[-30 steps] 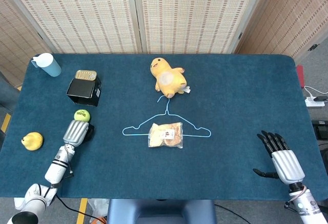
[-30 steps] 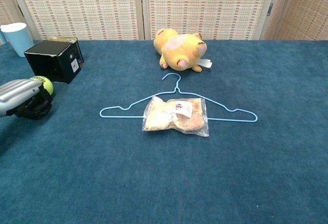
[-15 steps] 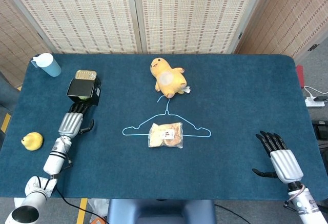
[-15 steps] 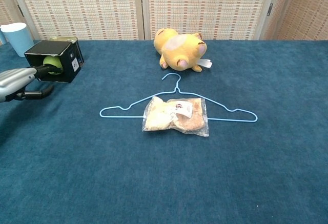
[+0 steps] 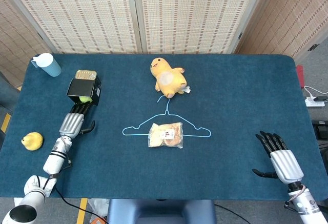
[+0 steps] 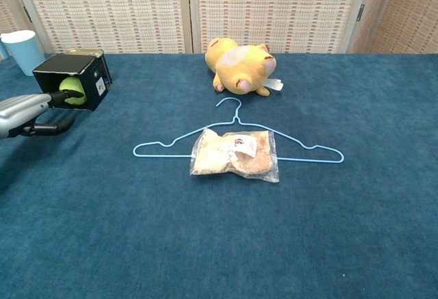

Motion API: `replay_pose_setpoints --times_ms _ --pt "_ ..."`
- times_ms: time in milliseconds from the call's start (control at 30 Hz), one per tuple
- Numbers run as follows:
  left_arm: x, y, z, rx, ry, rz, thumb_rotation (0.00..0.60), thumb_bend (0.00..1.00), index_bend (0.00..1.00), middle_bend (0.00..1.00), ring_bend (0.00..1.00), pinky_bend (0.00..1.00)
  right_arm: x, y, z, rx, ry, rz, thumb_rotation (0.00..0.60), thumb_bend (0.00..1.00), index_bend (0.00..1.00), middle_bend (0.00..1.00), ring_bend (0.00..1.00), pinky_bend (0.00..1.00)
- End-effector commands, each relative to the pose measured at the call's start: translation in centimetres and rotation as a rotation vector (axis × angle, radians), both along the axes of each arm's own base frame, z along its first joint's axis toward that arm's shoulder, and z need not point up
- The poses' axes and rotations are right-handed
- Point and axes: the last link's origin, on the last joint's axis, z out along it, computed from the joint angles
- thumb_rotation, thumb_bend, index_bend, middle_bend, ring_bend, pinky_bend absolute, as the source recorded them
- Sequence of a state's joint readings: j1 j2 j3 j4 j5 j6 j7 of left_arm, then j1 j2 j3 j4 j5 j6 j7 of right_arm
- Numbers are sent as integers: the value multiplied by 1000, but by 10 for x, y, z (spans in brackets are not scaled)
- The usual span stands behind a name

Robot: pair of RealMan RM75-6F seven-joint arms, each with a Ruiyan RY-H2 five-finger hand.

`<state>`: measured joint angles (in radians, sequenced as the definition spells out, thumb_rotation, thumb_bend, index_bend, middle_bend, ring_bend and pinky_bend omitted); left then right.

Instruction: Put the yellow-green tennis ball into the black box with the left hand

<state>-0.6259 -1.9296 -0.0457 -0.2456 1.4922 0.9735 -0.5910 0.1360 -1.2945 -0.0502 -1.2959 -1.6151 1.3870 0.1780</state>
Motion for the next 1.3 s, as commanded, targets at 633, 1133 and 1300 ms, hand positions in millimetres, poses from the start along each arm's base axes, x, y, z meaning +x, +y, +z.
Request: replay_pose_setpoints --times_ms 633,1133,1300 --pt "-35 -62 28 115 49 -36 68 445 68 0 0 0 1 4 4 15 -24 25 600 0 0 0 0 0" --pt "-54 -216 81 180 -107 14 117 445 178 40 0 0 5 16 5 27 -34 77 600 0 0 0 0 0" --pt "-53 -216 84 204 -122 6 128 445 190 38 0 0 3 14 5 28 -30 64 600 0 0 0 0 0"
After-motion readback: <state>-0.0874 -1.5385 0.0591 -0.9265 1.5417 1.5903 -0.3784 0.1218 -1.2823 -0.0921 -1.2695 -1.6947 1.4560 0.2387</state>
